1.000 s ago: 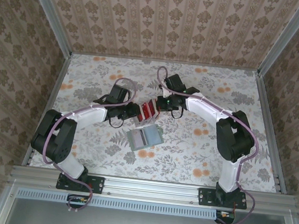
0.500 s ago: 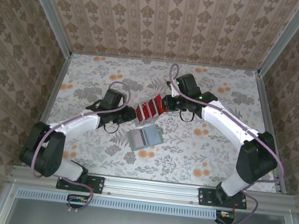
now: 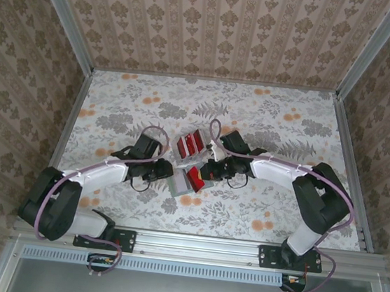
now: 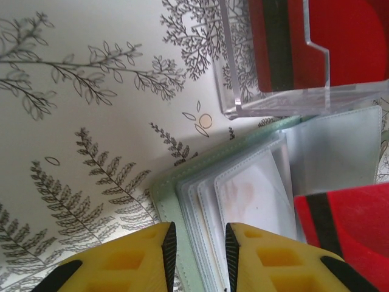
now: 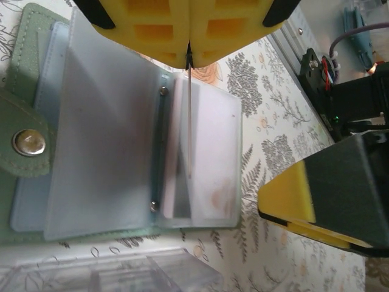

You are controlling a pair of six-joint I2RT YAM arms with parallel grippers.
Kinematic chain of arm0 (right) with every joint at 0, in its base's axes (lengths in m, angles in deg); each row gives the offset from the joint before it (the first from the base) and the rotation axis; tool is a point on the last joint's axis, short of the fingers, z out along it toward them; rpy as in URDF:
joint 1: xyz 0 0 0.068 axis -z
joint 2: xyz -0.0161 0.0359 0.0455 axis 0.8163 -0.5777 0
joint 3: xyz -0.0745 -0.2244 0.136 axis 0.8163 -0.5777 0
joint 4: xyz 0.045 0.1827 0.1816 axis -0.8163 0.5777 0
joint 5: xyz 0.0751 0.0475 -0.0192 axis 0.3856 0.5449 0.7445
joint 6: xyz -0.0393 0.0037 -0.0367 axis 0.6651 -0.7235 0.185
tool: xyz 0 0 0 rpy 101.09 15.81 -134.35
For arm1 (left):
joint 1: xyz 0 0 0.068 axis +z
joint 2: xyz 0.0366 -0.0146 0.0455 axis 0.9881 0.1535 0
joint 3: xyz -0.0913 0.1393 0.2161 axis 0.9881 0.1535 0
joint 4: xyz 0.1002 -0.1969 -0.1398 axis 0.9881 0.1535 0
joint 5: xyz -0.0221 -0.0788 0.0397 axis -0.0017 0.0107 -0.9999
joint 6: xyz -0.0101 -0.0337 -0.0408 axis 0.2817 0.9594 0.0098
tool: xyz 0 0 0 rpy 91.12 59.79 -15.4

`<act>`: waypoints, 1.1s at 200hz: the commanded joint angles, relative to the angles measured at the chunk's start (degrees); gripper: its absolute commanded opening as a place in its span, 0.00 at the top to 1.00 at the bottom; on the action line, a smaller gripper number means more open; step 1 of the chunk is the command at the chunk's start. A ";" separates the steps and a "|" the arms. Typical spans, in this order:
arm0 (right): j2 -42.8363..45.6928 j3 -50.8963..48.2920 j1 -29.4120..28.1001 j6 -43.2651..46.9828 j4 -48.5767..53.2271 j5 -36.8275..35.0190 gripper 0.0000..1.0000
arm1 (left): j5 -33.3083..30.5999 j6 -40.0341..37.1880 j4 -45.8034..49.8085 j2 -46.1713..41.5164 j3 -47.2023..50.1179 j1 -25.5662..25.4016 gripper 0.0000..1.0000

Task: Put the credit cards into the card holder
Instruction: Insert the credit card into the card slot.

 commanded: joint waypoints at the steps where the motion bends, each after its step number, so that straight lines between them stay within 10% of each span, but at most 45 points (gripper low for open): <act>1: -1.39 -0.82 -0.13 -1.59 -5.41 1.73 0.98 | -0.53 2.00 -0.63 1.52 0.49 -0.87 0.71; 220: -2.97 -3.35 1.91 -4.01 -8.11 -1.87 0.98 | -2.74 3.27 -2.95 3.36 4.27 -2.02 0.77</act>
